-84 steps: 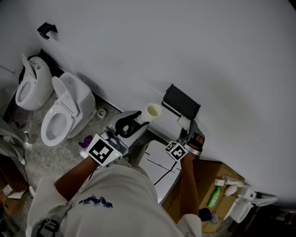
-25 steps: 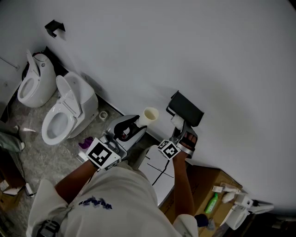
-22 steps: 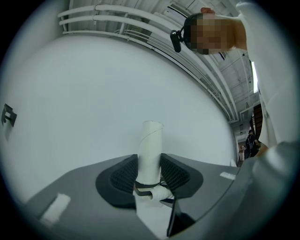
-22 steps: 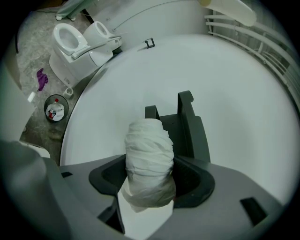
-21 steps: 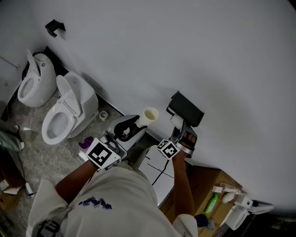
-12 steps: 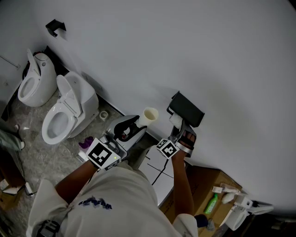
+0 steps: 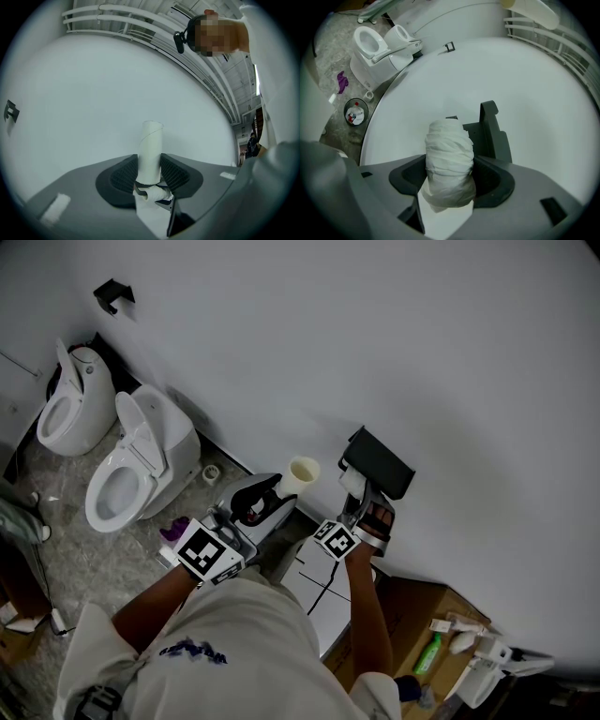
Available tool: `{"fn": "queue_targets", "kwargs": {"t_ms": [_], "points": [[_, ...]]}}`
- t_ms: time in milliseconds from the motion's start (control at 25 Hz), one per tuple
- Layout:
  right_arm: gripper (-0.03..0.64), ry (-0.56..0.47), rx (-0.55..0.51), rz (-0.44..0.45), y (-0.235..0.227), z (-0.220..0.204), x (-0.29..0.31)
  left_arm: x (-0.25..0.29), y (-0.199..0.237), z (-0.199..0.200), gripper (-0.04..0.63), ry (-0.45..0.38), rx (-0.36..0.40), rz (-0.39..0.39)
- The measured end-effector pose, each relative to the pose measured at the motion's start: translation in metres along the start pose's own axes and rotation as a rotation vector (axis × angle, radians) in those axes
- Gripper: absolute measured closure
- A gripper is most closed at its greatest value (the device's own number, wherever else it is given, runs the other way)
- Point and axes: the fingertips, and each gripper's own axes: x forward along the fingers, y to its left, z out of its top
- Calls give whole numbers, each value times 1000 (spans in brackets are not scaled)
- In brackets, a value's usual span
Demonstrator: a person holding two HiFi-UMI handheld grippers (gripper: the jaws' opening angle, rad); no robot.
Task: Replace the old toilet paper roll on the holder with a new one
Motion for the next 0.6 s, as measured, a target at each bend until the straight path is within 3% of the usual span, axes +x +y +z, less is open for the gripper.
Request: {"fn": "queue_targets", "kwargs": {"t_ms": [600], "points": [[321, -35, 11, 5, 2, 16, 6, 7, -1, -4, 439, 15, 17, -12]]}}
